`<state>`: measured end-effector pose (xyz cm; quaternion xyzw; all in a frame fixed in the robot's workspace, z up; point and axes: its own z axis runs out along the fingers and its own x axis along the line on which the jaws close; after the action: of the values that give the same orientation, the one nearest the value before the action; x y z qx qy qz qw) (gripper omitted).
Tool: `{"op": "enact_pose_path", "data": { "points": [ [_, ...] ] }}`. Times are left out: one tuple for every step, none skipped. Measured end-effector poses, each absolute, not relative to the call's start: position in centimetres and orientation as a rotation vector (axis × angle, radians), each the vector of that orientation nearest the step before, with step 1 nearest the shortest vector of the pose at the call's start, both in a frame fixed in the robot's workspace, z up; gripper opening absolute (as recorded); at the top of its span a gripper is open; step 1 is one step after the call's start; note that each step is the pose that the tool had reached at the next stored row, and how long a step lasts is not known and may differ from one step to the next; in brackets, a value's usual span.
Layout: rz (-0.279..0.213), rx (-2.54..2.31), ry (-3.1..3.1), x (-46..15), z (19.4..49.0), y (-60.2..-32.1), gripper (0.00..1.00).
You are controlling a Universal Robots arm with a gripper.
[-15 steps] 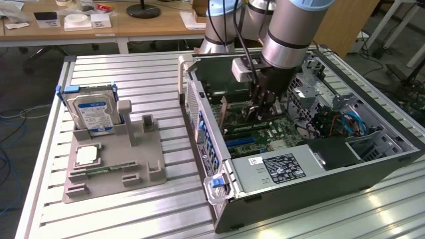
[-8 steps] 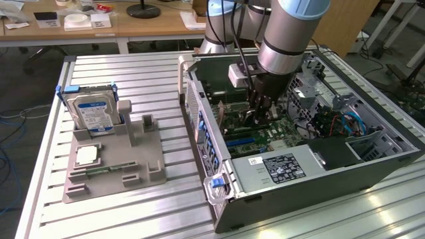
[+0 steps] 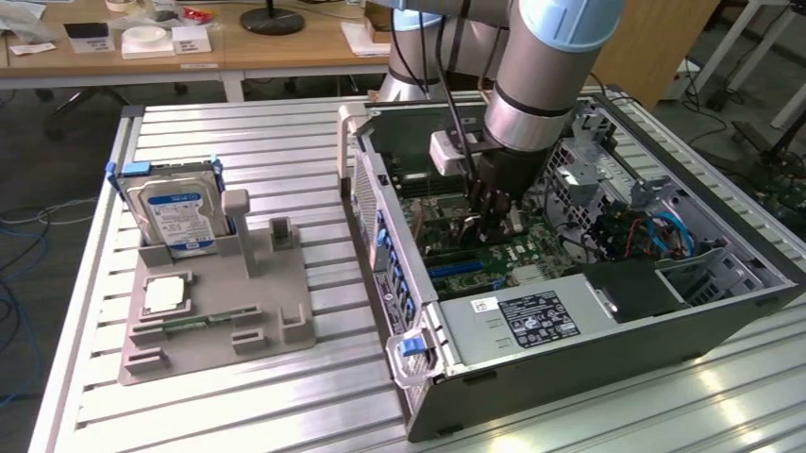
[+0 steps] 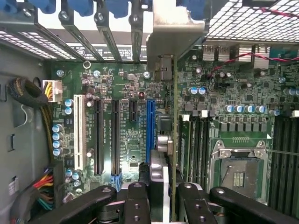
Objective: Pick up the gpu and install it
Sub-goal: 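Insert the gpu into the slot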
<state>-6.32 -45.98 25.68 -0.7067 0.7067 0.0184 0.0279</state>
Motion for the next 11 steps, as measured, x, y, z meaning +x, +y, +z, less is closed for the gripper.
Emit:
{"op": "enact_pose_path", "data": {
  "points": [
    [0.057, -2.182, 2.182, -6.39, 25.61, -45.98, 0.28],
    [0.057, -2.182, 2.182, -6.43, 25.52, -45.98, 0.28],
    [0.057, -2.182, 2.181, -6.45, 25.40, -45.98, 0.28],
    [0.057, -2.182, 2.181, -6.45, 25.27, -45.98, 0.28],
    [0.057, -2.182, 2.181, -6.46, 25.14, -46.00, 0.28],
    [0.057, -2.182, 2.182, -6.47, 25.03, -46.05, 0.28],
    [0.057, -2.182, 2.182, -6.48, 24.93, -46.09, 0.28],
    [0.057, -2.182, 2.182, -6.48, 24.84, -46.10, 0.28],
    [0.057, -2.182, 2.181, -6.50, 24.76, -46.10, 0.28],
    [0.057, -2.182, 2.182, -6.54, 24.73, -46.11, 0.28],
    [0.057, -2.182, 2.182, -6.58, 24.70, -46.11, 0.28]
  ]
}}
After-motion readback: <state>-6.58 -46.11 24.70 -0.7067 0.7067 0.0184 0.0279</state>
